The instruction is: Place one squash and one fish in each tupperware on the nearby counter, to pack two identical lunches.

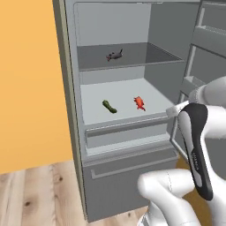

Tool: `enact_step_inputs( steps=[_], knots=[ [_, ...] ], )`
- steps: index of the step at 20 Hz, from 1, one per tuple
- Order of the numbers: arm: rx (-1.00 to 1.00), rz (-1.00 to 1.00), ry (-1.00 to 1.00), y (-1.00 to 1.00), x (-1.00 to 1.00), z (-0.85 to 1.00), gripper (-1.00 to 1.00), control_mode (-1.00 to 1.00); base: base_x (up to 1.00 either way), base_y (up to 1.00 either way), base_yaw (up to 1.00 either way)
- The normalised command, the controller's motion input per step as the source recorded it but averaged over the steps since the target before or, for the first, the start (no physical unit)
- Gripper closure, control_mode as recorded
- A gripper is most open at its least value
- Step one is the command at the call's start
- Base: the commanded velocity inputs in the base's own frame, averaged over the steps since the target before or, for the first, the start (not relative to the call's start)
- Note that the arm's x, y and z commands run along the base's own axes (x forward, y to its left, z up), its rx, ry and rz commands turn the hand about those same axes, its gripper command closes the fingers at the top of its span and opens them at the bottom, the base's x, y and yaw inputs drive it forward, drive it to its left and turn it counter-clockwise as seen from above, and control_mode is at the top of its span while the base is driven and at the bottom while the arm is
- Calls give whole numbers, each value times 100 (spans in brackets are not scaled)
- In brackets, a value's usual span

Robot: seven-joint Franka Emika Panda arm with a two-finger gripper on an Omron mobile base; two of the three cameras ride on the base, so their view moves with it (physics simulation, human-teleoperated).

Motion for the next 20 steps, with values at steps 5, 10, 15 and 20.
enact_step_inputs(
  steps=[5, 10, 15, 20],
  knots=[
    [0, 0, 0, 0, 0, 0, -100, 100, 37, 3, -1],
    [-1, -6, -3, 4, 13, -20, -100, -100, 3, 3, -2],
    [0, -4, -1, 6, 10, -1, -100, -100, 0, 0, 0],
    [1, -15, 0, 25, 35, -10, -100, -100, 0, 0, 0]
  ],
)
